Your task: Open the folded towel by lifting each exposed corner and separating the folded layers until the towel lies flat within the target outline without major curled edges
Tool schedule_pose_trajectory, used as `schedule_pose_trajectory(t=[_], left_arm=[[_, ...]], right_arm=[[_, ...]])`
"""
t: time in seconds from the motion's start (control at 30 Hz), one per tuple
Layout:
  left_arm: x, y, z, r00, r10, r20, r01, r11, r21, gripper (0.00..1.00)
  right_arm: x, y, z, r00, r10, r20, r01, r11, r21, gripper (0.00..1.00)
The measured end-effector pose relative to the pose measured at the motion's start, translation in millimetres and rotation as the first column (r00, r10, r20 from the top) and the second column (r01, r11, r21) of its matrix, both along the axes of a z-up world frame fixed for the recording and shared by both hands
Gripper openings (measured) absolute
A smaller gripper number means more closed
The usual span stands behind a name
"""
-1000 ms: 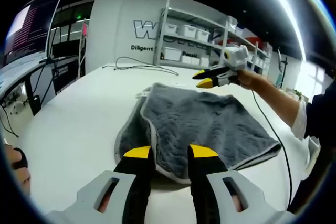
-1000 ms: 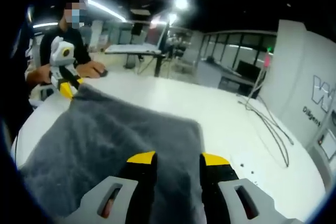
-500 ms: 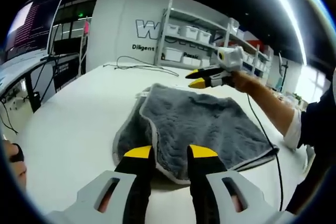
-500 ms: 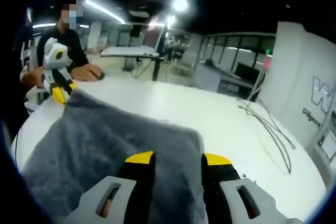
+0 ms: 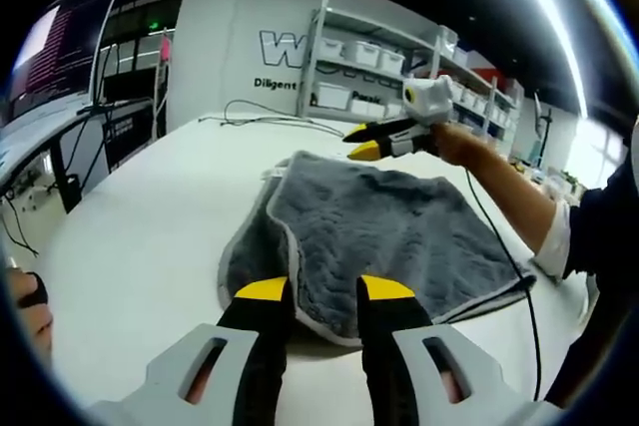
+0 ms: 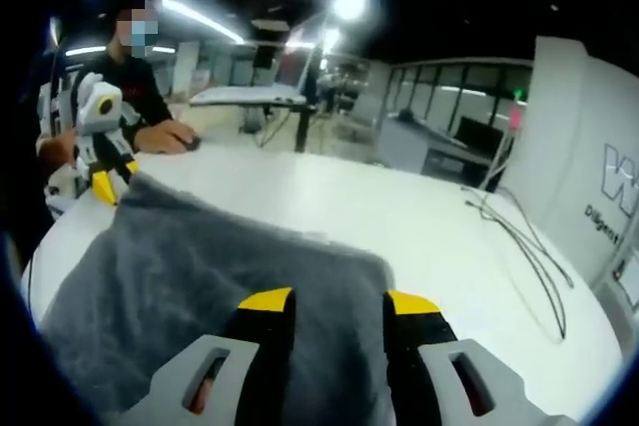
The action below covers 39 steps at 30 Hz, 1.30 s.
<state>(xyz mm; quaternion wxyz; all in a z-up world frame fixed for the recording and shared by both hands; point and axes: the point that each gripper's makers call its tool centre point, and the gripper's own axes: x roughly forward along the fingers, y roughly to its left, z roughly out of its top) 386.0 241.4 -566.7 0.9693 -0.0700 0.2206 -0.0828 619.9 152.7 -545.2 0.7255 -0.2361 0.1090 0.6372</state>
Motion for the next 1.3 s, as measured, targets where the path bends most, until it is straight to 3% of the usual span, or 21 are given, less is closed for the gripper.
schedule_pose_trajectory(t=[0.8, 1.3], left_arm=[[-4.6, 8.6, -6.5, 1.000, 0.017, -0.022, -0.018, 1.000, -0.019, 0.18], [-3.4, 17.5, -4.3, 0.999, 0.042, -0.017, -0.042, 0.999, -0.012, 0.20]], right_arm=[[10.3, 43.7, 9.6, 0.999, 0.047, 0.021, -0.046, 0.998, -0.032, 0.34], [21.9, 53.1, 8.5, 0.998, 0.066, 0.025, -0.065, 0.997, -0.039, 0.35]])
